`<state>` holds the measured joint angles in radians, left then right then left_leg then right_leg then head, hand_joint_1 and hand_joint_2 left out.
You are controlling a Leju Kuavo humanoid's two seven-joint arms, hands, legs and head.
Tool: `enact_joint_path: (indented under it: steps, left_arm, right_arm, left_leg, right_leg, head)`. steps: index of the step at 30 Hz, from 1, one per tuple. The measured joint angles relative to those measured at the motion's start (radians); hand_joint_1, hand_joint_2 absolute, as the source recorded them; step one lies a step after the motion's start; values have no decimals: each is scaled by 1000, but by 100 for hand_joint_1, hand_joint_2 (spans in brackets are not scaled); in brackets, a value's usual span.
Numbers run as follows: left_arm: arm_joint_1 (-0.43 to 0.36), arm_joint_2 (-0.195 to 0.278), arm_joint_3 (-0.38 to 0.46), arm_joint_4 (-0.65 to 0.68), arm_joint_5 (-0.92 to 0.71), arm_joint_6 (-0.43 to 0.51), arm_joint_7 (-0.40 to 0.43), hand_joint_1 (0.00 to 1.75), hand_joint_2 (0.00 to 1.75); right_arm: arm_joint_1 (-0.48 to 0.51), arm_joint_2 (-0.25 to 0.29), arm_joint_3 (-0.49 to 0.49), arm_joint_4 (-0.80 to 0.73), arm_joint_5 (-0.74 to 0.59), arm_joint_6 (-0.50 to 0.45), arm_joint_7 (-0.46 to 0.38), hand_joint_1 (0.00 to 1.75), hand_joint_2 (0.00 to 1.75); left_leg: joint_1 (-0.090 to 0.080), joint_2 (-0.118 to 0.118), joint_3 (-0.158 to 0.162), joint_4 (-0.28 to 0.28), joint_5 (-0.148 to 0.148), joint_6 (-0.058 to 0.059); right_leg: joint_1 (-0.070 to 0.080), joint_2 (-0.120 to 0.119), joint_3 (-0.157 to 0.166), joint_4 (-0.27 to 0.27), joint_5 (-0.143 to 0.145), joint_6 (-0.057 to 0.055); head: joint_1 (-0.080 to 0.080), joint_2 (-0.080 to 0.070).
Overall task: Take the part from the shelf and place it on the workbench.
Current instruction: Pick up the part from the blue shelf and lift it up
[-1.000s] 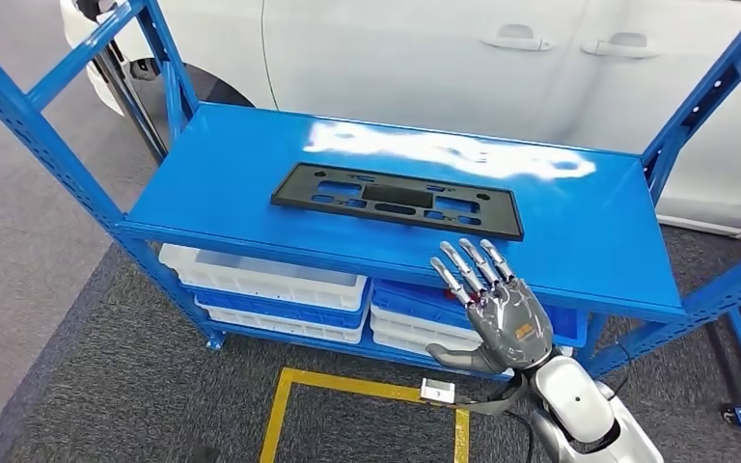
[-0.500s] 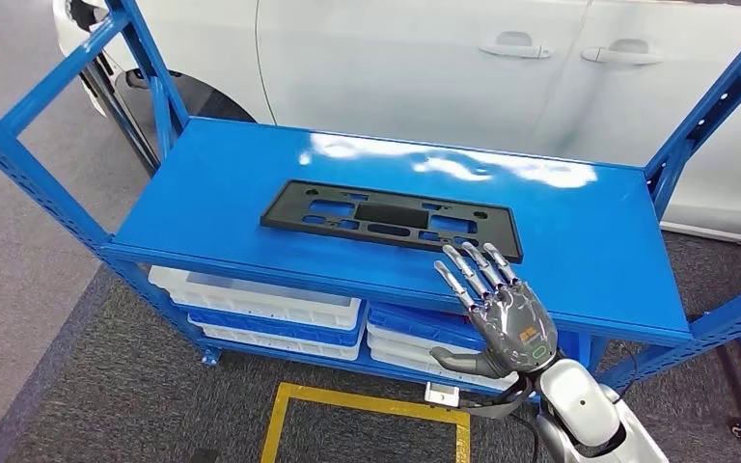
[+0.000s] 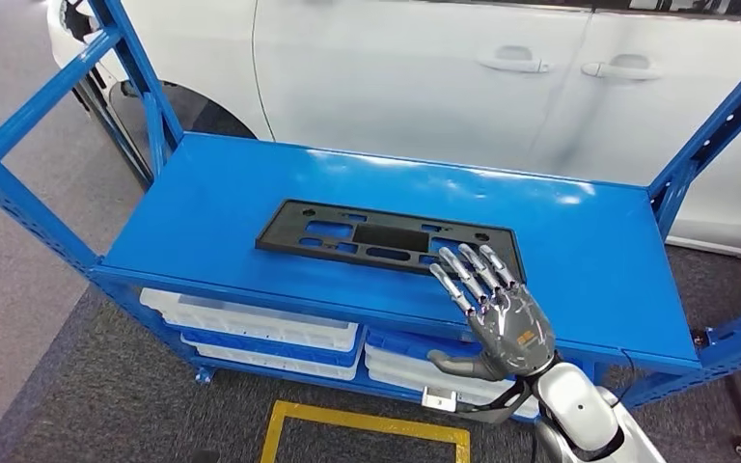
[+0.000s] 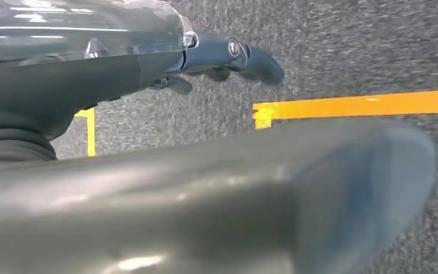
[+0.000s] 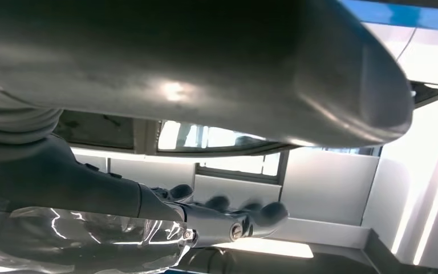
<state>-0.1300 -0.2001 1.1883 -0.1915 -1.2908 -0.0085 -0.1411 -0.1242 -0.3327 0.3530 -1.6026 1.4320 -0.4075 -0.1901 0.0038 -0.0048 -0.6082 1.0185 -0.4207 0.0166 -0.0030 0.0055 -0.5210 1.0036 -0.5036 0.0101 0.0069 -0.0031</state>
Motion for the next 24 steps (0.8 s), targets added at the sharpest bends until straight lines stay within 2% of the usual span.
enact_joint_path:
  steps: [2,3,5,6,7,8,10,11,12,14,16,17,19,21,22,23,24]
  left_arm:
    - [-1,0,0,0,1,0,-1,0,0]
    - [-3,-1,0,0,1,0,-2,0,0]
    - [-4,-1,0,0,1,-2,-6,0,0]
    - [-4,-1,0,0,1,-3,-8,0,0]
    - [-3,-1,0,0,1,-4,-9,0,0]
    - [-3,-1,0,0,1,-5,-11,0,0]
    - [-3,-1,0,0,1,-6,-12,0,0]
    - [-4,-1,0,0,1,-6,-12,0,0]
    - [-5,-1,0,0,1,-6,-12,0,0]
    - [-5,-1,0,0,1,-6,-12,0,0]
    - [-6,-1,0,0,1,-6,-12,0,0]
    - [-7,-1,0,0,1,-6,-12,0,0]
    - [-8,-1,0,0,1,-6,-12,0,0]
    - [-6,-1,0,0,1,-6,-12,0,0]
    - [-5,-1,0,0,1,-6,-12,0,0]
    - [-4,-1,0,0,1,-6,-12,0,0]
    - [-4,-1,0,0,1,-6,-12,0,0]
  right_arm:
    - [-1,0,0,-3,0,-3,-1,0,0]
    - [-1,0,-1,-4,-1,-4,-1,0,0]
    - [0,0,0,-4,-1,-5,-2,0,0]
    - [1,0,0,-3,-1,-5,-2,0,0]
    - [2,0,1,-3,-1,-5,-3,0,0]
    - [2,0,1,-3,-1,-5,-4,0,0]
    - [1,0,1,-3,-1,-5,-4,0,0]
    - [0,0,1,-2,-1,-5,-5,0,0]
    - [0,0,1,-2,-1,-5,-5,0,0]
    - [-1,0,1,-2,0,-5,-7,0,0]
    - [-2,1,1,-2,0,-5,-8,0,0]
    - [-2,2,1,-3,0,-5,-9,0,0]
    - [-4,2,1,-3,0,-5,-10,0,0]
    - [-4,3,2,-2,0,-5,-10,0,0]
    - [-4,3,2,-2,0,-5,-10,0,0]
    - [-4,4,2,-2,0,-5,-11,0,0]
    - [-5,5,3,-2,0,-5,-11,0,0]
  left_leg:
    - [5,0,8,-10,0,8]
    - [7,0,11,-14,-1,13]
    - [6,0,14,-14,-6,18]
    - [6,0,16,-14,-9,18]
    - [5,-1,19,-13,-13,18]
    - [5,-2,24,-13,-17,18]
    - [5,-3,39,-11,-28,13]
    - [4,-4,44,-9,-34,9]
    - [2,-4,46,-8,-37,5]
    - [-1,-4,45,-8,-41,-4]
    - [0,-3,46,-3,-51,-15]
    - [0,-2,39,18,-66,-19]
    - [2,-1,-7,123,-121,-26]
    - [5,-1,-74,254,-169,-32]
    - [6,-1,-91,281,-168,-34]
    - [6,-1,-89,269,-147,-34]
    - [7,-1,-68,217,-109,-32]
  right_leg:
    - [-1,-1,-13,36,-28,9]
    - [-3,-1,-38,85,-54,13]
    - [-6,-1,-116,225,-111,19]
    - [-8,-1,-150,277,-121,22]
    - [-10,-2,-170,296,-111,23]
    - [-11,-2,-167,273,-79,23]
    - [-12,-3,-117,139,9,19]
    - [-10,-4,-90,73,39,15]
    - [-8,-4,-74,32,54,11]
    - [-3,-3,-68,10,53,2]
    - [-8,-3,-63,5,53,-9]
    - [-10,-4,-59,1,53,-15]
    - [-12,-7,-52,-3,51,-24]
    - [-11,-8,-50,-3,49,-27]
    - [-10,-8,-49,-2,47,-27]
    - [-10,-7,-47,-2,46,-27]
    - [-10,-6,-43,-2,43,-25]
  head:
    - [0,0]
    - [0,0]
    - [0,0]
    - [0,0]
    - [0,0]
    - [0,0]
    - [0,0]
    - [0,0]
    - [0,0]
    - [0,0]
    - [0,0]
    - [0,0]
    - [0,0]
    - [0,0]
    - [0,0]
    - [0,0]
    - [0,0]
